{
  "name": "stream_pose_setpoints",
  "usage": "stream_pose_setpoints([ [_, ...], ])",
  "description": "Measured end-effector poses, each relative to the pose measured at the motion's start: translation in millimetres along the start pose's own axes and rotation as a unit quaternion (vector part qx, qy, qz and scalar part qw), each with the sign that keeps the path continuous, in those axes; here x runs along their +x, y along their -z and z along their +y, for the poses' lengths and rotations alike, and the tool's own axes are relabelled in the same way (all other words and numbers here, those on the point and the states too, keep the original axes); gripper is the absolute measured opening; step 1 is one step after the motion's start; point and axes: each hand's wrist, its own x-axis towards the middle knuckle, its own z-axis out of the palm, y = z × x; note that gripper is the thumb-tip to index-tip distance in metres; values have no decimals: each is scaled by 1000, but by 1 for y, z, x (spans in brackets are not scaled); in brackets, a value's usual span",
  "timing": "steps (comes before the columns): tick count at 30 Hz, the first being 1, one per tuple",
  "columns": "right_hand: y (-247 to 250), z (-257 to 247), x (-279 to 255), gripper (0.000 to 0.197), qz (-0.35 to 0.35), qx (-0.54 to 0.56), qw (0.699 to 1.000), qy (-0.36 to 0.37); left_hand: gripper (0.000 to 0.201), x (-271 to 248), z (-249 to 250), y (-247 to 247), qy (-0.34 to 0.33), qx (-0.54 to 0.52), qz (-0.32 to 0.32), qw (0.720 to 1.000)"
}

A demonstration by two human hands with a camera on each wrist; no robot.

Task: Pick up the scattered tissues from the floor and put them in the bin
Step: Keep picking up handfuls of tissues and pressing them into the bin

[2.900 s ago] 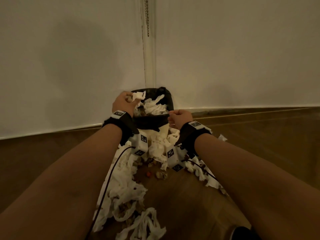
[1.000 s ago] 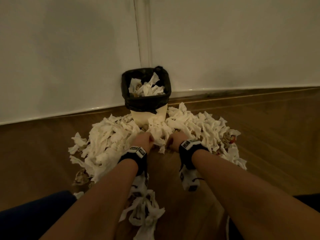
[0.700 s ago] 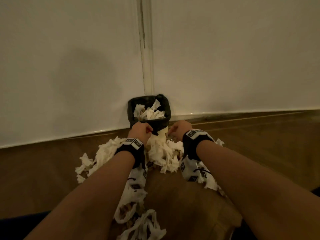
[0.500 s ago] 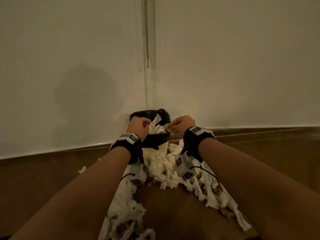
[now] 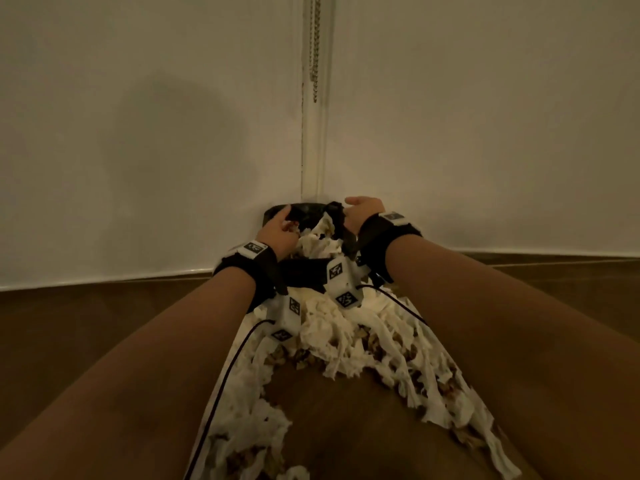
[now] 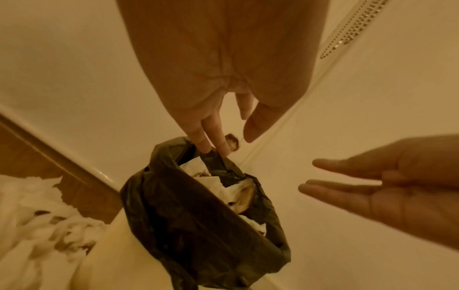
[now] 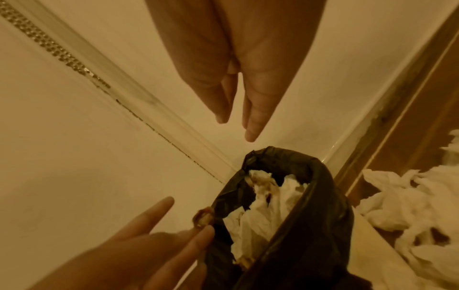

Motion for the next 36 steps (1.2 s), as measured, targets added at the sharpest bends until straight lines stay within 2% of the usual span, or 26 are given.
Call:
stream_pose_setpoints([
  [4, -1, 20, -2, 37, -11, 38, 999, -23, 66, 6, -11, -7, 29, -63, 4, 998],
  [9, -3, 74, -18, 32, -5, 71, 995, -73, 38, -15, -27, -27, -20, -52, 60, 997],
  [11, -6, 93, -28, 21, -6, 80, 992, -98, 24, -28, -32, -38, -35, -38, 67, 996],
  [14, -11, 121, -43, 24, -16, 77, 986, -150, 22, -46, -46, -56, -35, -8, 38, 999],
  [19, -25, 158, -74, 31, -8, 37, 985, -171, 17, -71, -80, -88, 15, 67, -41, 997],
  [22, -33, 174, -91, 15, -48, -17, 982, -182, 19, -87, -104, -103, 50, 148, -103, 982],
  [23, -36, 180, -94, 16, -67, -57, 980, -177, 22, -92, -113, -108, 53, 194, -123, 972],
  [25, -41, 190, -102, 29, -118, -171, 966, -151, 28, -104, -130, -115, 53, 268, -156, 949],
  [27, -48, 197, -108, 36, -182, -274, 938, -109, 33, -115, -147, -120, 49, 320, -174, 930],
  [29, -56, 204, -111, 39, -227, -350, 906, -65, 33, -122, -160, -123, 34, 359, -156, 920],
  [33, -72, 210, -112, 39, -263, -422, 868, -3, 36, -125, -173, -131, -24, 404, -106, 908],
  [36, -83, 214, -113, 42, -271, -428, 862, 27, 41, -117, -179, -135, -60, 425, -103, 897],
])
